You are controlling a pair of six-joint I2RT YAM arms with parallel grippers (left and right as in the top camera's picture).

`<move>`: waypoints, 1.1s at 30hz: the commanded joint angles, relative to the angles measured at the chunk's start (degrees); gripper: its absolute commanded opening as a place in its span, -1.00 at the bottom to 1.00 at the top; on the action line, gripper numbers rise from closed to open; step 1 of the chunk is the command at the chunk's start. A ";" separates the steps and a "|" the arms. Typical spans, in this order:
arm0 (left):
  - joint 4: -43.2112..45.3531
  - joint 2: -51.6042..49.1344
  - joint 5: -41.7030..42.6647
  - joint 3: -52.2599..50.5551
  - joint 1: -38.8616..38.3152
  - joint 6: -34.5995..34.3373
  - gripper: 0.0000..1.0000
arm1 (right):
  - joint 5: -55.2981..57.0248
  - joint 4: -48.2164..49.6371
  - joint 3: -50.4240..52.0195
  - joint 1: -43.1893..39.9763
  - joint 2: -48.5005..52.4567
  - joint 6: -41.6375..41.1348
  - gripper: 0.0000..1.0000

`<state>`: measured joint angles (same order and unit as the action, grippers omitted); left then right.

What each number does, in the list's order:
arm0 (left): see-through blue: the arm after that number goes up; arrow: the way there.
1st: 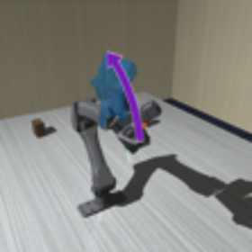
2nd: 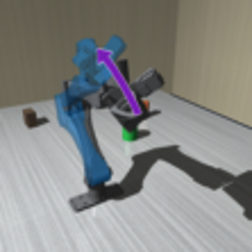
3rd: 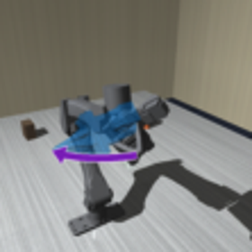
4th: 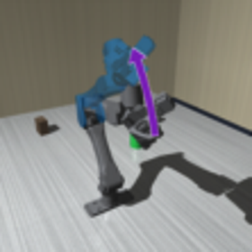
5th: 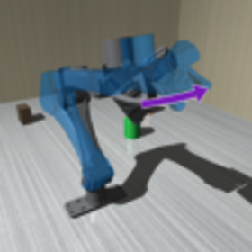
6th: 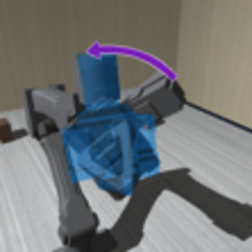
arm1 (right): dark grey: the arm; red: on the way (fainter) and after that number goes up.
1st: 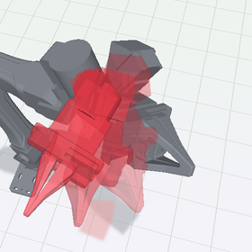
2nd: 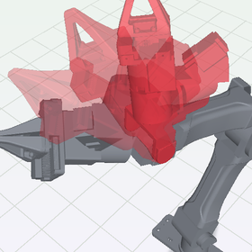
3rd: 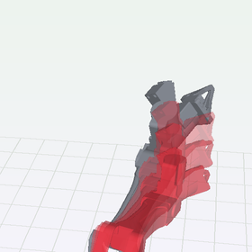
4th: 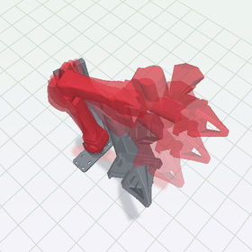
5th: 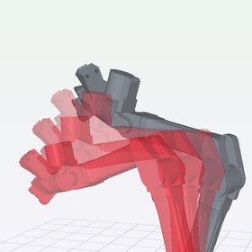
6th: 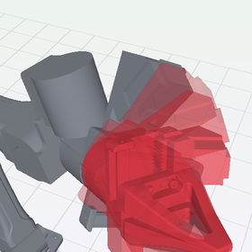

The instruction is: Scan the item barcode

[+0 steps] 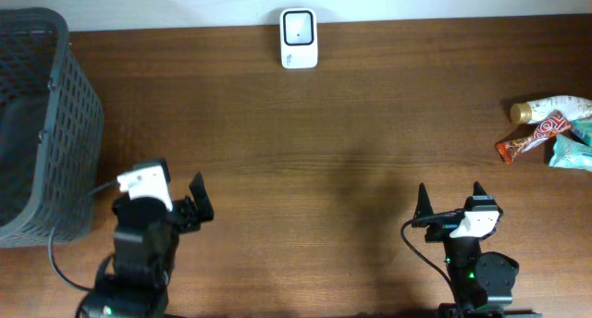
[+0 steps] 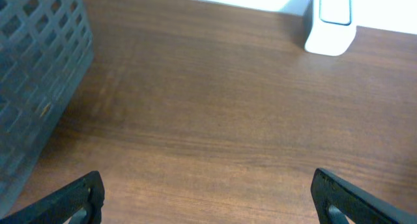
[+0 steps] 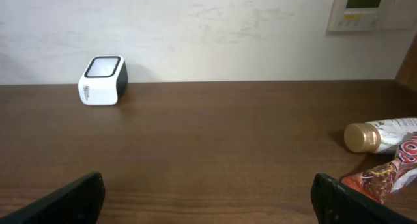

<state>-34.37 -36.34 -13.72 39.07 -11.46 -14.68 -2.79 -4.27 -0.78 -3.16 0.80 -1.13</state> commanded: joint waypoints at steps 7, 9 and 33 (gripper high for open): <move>21.97 12.98 17.92 -17.00 2.71 17.64 0.99 | 0.28 -0.17 0.46 0.52 -0.59 -0.20 0.97; 25.03 15.52 20.90 -20.24 5.11 17.57 0.98 | 0.28 -0.17 0.46 0.52 -0.59 -0.20 0.97; 40.09 34.86 22.32 -38.53 14.21 17.57 0.98 | 0.28 -0.17 0.46 0.52 -0.59 -0.20 0.97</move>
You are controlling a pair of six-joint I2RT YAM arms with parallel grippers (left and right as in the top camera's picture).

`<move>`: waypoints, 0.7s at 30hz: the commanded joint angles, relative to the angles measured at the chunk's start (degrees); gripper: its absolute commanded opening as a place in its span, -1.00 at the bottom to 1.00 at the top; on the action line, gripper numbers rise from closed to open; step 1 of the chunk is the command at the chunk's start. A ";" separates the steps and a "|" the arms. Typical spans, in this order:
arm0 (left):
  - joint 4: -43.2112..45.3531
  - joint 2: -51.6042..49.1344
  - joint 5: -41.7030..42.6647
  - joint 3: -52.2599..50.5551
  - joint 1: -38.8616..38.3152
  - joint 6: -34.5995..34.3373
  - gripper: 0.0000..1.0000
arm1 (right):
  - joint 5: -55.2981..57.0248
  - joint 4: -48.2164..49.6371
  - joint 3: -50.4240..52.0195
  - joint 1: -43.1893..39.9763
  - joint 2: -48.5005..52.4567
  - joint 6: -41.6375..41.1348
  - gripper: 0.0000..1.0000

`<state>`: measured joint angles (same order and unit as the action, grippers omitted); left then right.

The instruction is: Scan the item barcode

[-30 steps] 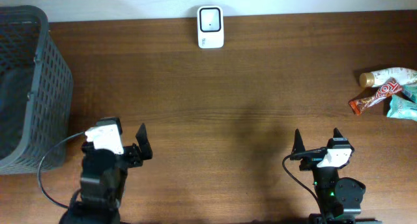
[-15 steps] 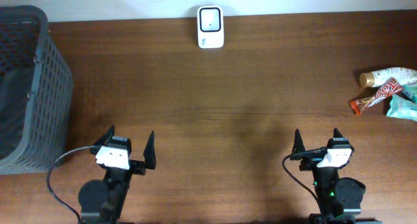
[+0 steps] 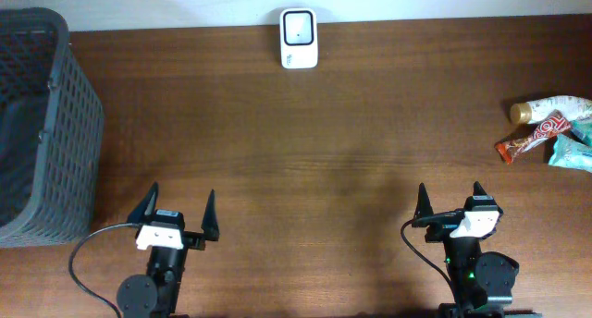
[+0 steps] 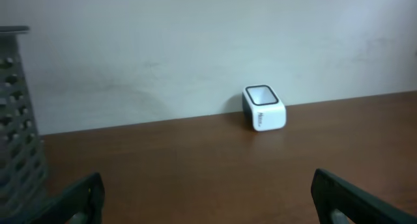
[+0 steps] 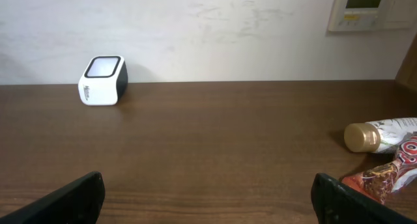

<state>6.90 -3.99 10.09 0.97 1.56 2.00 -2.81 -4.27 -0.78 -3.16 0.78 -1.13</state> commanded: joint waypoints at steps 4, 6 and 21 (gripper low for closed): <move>-5.03 3.72 -5.46 -0.46 1.51 0.90 0.98 | 0.31 -0.17 0.46 0.52 -0.57 -0.20 0.97; -6.95 3.72 -6.03 -0.48 1.62 0.90 0.98 | 0.31 -0.17 0.46 0.52 -0.57 -0.20 0.97; -11.72 3.74 -9.07 -0.50 1.62 -8.26 0.98 | 0.31 -0.17 0.46 0.52 -0.57 -0.20 0.97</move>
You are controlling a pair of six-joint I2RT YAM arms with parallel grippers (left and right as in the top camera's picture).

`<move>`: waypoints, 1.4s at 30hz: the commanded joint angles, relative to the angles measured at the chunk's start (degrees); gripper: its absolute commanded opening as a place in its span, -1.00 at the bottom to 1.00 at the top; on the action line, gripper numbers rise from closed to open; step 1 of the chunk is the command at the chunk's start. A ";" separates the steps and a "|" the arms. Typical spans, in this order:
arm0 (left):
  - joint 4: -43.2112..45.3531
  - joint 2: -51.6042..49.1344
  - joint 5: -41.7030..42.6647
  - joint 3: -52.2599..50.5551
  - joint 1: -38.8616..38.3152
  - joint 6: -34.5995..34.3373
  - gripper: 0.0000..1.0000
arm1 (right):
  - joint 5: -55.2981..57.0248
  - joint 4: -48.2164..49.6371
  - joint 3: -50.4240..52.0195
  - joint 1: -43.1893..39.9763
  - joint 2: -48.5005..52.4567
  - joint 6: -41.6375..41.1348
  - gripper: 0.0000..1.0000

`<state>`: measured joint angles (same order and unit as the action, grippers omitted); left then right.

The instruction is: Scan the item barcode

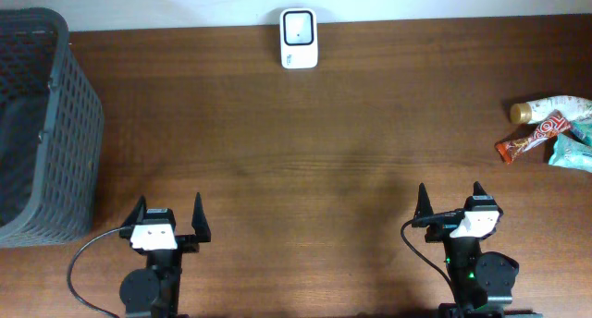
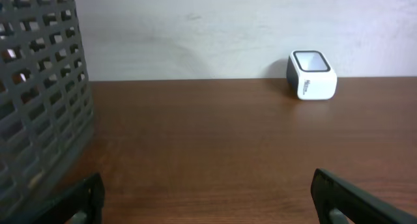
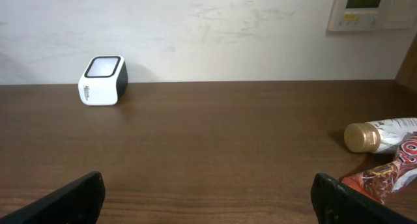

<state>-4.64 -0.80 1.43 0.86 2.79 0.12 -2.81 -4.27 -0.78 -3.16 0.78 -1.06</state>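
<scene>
A white barcode scanner (image 1: 299, 38) stands at the table's far edge by the wall, also seen as scanner (image 2: 312, 84) and scanner (image 3: 103, 80). The items lie at the right edge: a bottle with a gold cap (image 1: 550, 108), a red snack bar (image 1: 532, 138) and a teal packet (image 1: 572, 152); the bottle (image 3: 381, 135) and bar (image 3: 384, 175) show in the right wrist view. My left gripper (image 1: 167, 218) rests open near the front left, empty. My right gripper (image 1: 450, 201) rests open near the front right, empty, far from the items.
A dark grey mesh basket (image 1: 42, 124) stands at the left edge, its wall (image 2: 36, 107) close to my left gripper. A wall panel (image 3: 373, 9) hangs behind the table on the right.
My left gripper has shifted slightly left and back toward the front edge, and its camera has turned so the basket now fills its left side. The right arm has not moved.
My left arm was raised near the basket, gripper open and looking down at the table. Then it was lowered at the front left, facing the scanner. Now it sits a little further left. The right gripper stayed open and still, and the items never moved.
</scene>
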 commanded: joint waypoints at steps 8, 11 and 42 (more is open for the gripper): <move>-0.20 0.52 -0.37 -0.39 0.37 -6.93 0.98 | 0.31 -0.17 0.46 0.52 -0.57 -0.26 0.97; -0.20 0.55 -0.37 -0.39 0.37 -5.81 0.98 | 0.31 -0.17 0.46 0.52 -0.57 -0.26 0.97; -0.09 0.50 -0.37 -0.39 0.37 -1.79 0.98 | 0.31 -0.17 0.46 0.52 -0.57 -0.26 0.97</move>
